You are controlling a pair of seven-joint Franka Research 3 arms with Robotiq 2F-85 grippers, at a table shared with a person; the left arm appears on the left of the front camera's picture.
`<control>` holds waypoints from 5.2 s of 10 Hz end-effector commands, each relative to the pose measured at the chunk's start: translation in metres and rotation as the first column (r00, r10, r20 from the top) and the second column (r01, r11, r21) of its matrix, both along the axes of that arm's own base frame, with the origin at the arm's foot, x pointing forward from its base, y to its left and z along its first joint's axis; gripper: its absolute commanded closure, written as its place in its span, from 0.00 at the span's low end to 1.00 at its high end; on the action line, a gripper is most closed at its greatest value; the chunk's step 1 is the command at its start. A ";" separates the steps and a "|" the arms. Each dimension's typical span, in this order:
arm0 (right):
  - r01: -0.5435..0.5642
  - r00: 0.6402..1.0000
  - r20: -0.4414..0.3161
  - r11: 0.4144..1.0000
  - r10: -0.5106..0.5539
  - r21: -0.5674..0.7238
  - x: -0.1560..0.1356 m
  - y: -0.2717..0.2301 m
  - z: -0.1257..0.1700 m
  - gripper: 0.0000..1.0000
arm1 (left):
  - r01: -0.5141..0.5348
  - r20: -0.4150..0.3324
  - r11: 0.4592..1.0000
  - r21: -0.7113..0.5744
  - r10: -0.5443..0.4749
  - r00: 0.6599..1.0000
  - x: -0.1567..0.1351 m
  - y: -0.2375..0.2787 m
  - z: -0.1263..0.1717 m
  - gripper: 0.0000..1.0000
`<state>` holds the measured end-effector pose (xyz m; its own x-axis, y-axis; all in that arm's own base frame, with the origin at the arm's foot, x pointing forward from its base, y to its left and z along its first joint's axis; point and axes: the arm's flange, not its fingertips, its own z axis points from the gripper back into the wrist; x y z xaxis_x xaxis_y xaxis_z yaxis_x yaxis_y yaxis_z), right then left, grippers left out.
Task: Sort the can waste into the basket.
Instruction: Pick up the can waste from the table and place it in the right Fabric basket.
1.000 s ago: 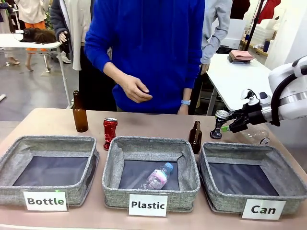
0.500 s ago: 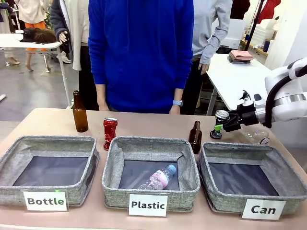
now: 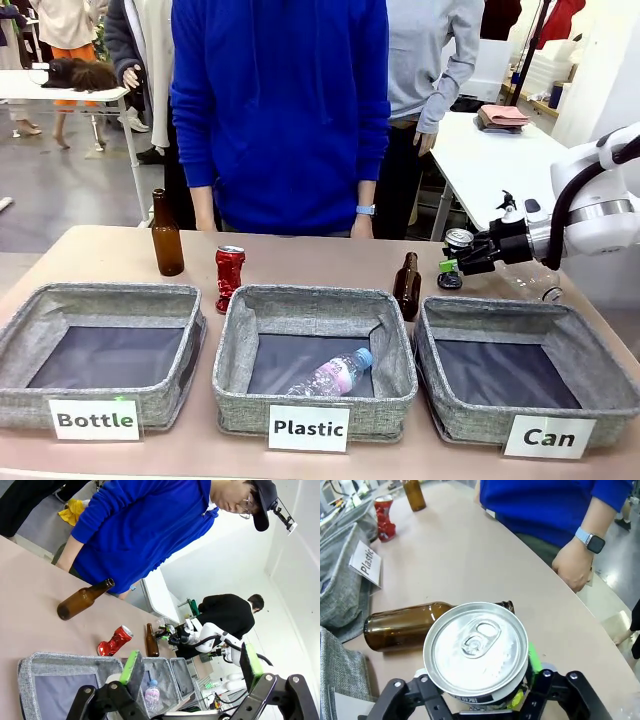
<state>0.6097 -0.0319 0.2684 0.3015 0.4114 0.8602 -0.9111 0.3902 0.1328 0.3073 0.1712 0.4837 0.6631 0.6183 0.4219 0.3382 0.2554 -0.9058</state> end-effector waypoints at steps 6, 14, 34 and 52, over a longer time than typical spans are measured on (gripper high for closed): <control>-0.018 1.000 0.015 0.999 0.017 0.037 0.002 -0.001 0.005 1.00 | 0.000 0.029 1.000 -0.002 0.000 1.000 0.000 0.000 0.001 0.00; -0.247 0.939 -0.328 0.867 0.104 -0.433 -0.151 0.045 0.194 1.00 | 0.000 0.029 1.000 -0.002 0.000 1.000 0.000 0.000 0.001 0.00; -0.362 0.924 -0.358 0.605 0.134 -0.709 -0.253 0.075 0.197 0.00 | 0.000 0.029 1.000 -0.002 0.000 1.000 0.000 0.000 0.001 0.00; 0.401 0.594 -0.804 0.875 -0.023 0.270 -0.238 -0.053 0.226 0.00 | 0.000 0.029 1.000 -0.002 0.000 1.000 0.000 0.000 0.001 0.00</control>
